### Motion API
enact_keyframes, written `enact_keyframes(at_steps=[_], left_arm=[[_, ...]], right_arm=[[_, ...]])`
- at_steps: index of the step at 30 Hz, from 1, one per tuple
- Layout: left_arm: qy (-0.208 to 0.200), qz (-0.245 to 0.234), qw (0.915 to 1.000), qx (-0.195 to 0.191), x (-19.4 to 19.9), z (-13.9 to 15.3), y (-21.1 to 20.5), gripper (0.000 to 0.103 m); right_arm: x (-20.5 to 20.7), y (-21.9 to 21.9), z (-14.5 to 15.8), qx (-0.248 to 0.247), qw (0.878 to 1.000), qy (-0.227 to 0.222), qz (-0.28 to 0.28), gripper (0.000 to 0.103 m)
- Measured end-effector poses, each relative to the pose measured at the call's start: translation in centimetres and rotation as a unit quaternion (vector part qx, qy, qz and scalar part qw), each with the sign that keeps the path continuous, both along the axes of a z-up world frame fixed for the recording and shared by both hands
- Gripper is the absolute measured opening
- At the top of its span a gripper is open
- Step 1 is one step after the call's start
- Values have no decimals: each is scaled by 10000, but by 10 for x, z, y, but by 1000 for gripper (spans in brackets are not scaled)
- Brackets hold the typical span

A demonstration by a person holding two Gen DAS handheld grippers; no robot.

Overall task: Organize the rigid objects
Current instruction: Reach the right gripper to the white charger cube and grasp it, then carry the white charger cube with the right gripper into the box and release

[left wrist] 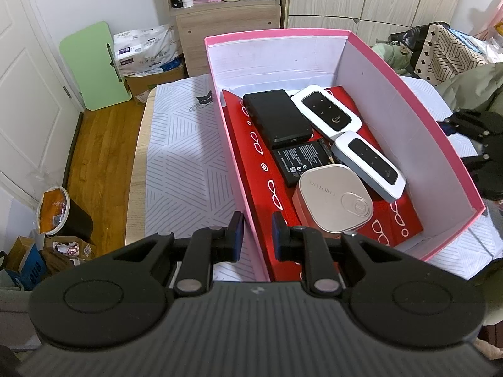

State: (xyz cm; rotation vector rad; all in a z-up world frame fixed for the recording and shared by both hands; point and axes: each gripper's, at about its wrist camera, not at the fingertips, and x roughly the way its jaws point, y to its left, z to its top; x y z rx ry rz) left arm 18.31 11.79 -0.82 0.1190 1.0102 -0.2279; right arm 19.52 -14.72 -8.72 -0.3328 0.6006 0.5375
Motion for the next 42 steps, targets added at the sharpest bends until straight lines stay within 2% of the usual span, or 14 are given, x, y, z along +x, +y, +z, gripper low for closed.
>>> enact_keyframes(at_steps=[4, 8, 12, 15, 18, 22, 27, 32, 36, 39, 42], left_arm=[[-9, -2, 10000, 56, -2, 1, -2, 16], [-28, 47, 10000, 65, -3, 1, -3, 16], [-51, 47, 10000, 61, -4, 0, -3, 16], [-58, 29, 10000, 50, -5, 0, -3, 16], [-92, 23, 9999, 55, -6, 0, -3, 16], [-110, 20, 9999, 30, -7, 0, -2, 16], [-157, -9, 9999, -2, -8, 0, -1, 16], [-223, -31, 9997, -98, -12, -1, 4, 16], [-171, -99, 9997, -105, -8, 0, 5, 16], [-237, -134, 9996, -75, -11, -1, 4, 16], [-269, -125, 9995, -131, -12, -1, 5, 16]], right_arm=[[-6, -2, 21, -67, 9991, -202, -364, 47], [-9, -6, 55, 549, 9979, -107, -328, 47], [-13, 6, 84, 636, 9956, -554, -417, 47], [-7, 17, 103, 937, 9942, -436, -303, 47], [3, 38, 110, 1216, 9923, -68, -235, 47], [18, 69, 108, 1543, 9864, 561, -109, 47], [39, 100, 91, 1577, 9794, 1236, -239, 47], [52, 125, 74, 1157, 9830, 1373, -388, 47], [70, 144, 56, 560, 9832, 1533, -815, 47], [85, 155, 45, 379, 9788, 1779, -943, 47], [95, 159, 35, 403, 9690, 2201, -1045, 48]])
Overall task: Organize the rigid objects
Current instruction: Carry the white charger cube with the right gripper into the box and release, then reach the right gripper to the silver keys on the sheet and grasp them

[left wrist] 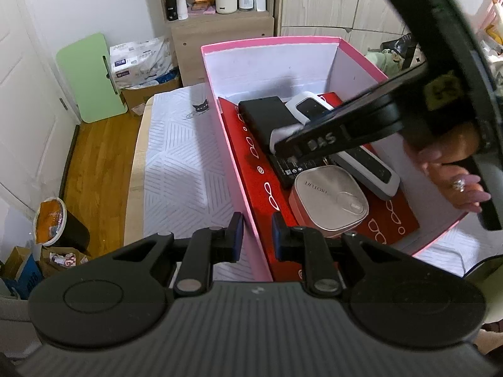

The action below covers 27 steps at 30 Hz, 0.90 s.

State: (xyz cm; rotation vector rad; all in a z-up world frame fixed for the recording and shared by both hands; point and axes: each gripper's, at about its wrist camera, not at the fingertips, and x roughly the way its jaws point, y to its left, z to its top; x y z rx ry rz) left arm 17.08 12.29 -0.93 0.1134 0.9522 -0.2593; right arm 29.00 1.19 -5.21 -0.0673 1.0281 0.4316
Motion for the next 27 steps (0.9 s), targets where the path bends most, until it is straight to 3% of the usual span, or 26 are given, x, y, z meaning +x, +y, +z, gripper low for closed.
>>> enact_keyframes(at_steps=[4, 9, 14, 18, 22, 27], left_arm=[[13, 1, 9999, -103, 0, 0, 4, 16], [-17, -8, 10000, -87, 0, 0, 3, 16], [-11, -11, 9999, -137, -1, 0, 5, 18], [-34, 8, 9999, -109, -1, 0, 3, 18], [-29, 16, 10000, -94, -2, 0, 3, 18], [-39, 4, 10000, -76, -3, 0, 1, 20]], right_arm=[[-1, 1, -10, -103, 9996, 264, -86, 48], [-18, -7, 18, 42, 9991, -404, 74, 57], [-40, -38, 57, 742, 9942, -778, -104, 59], [-76, -66, 74, 987, 9874, -1226, -164, 61], [-104, -92, 69, 1015, 9820, -1556, -351, 61], [-127, -134, 45, 1021, 9788, -1504, -942, 61]])
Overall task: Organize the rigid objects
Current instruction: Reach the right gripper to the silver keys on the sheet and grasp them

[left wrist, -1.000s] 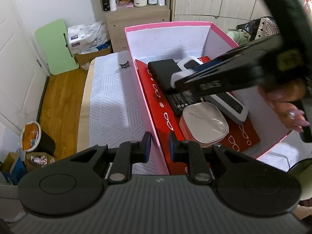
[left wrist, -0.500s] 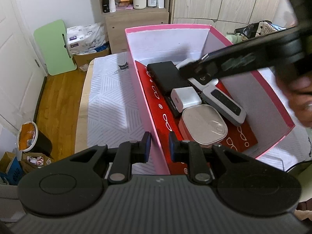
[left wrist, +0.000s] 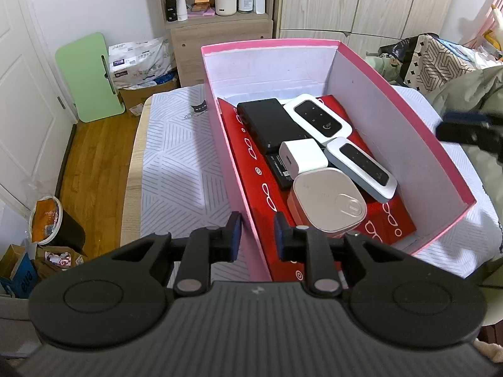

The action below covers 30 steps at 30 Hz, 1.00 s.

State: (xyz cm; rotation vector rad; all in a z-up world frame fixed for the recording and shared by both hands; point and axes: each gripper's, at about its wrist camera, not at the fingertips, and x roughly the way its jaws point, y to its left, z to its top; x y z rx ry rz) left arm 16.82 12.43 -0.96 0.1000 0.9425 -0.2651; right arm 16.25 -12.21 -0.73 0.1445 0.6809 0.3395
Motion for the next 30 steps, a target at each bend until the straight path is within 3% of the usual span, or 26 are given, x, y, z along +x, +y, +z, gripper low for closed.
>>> enact_keyframes(at_steps=[5, 10, 19, 25, 30], left_arm=[[-13, 10, 10000, 5, 0, 0, -2, 22], [-9, 7, 10000, 24, -1, 0, -1, 22], [-15, 12, 10000, 22, -1, 0, -2, 24], [-34, 9, 10000, 6, -3, -1, -3, 24], [13, -5, 10000, 34, -4, -2, -5, 24]], right_arm=[[-8, -52, -20, 315, 9976, 220, -580, 61], [-14, -73, -51, 169, 9967, 232, -755, 61], [-6, -64, -86, -668, 9962, -206, -510, 61], [22, -66, -105, -571, 9954, -16, -775, 61], [31, -49, -108, -852, 9948, -90, -555, 45]])
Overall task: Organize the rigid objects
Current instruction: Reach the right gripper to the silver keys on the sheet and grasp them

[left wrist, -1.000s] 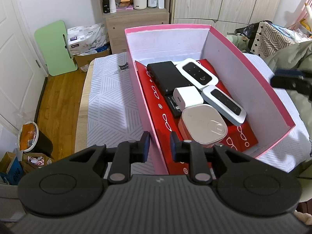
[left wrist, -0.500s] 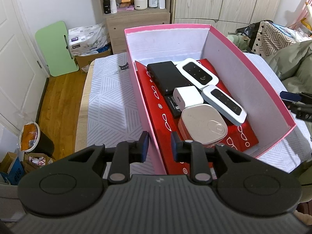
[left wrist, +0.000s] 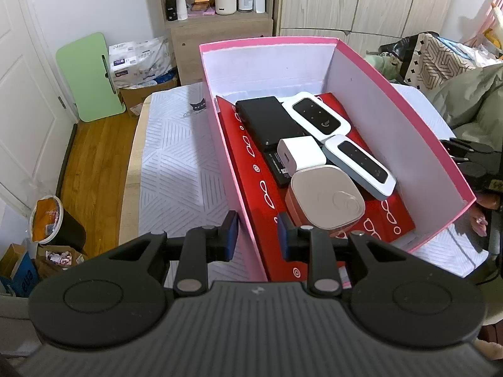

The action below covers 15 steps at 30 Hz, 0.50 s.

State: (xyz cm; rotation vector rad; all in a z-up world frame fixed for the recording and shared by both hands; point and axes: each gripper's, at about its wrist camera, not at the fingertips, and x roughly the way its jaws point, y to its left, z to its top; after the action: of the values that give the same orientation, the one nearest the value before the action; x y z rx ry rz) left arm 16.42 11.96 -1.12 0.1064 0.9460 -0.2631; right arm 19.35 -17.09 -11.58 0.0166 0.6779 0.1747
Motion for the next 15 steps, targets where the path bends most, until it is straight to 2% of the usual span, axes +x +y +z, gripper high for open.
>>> enact_keyframes(at_steps=[1, 2, 7, 8, 10, 15], left_arm=[[3, 5, 10000, 5, 0, 0, 0, 24], [5, 14, 10000, 6, 0, 0, 0, 24], [11, 37, 10000, -22, 0, 0, 1, 24], [12, 34, 10000, -18, 1, 0, 1, 24], [17, 30, 10000, -10, 1, 0, 1, 24], [24, 49, 10000, -29, 1, 0, 1, 24]], right_arm=[[0, 4, 0, -132, 9999, -45, 25, 34], [0, 7, 0, -265, 9996, -92, 0, 28], [-4, 5, 4, -250, 9993, -267, -121, 26], [-6, 4, 6, -208, 9992, -326, -127, 6], [-10, 0, 12, -23, 9992, -394, -115, 1], [-13, -8, 29, 204, 9986, -477, -135, 1]])
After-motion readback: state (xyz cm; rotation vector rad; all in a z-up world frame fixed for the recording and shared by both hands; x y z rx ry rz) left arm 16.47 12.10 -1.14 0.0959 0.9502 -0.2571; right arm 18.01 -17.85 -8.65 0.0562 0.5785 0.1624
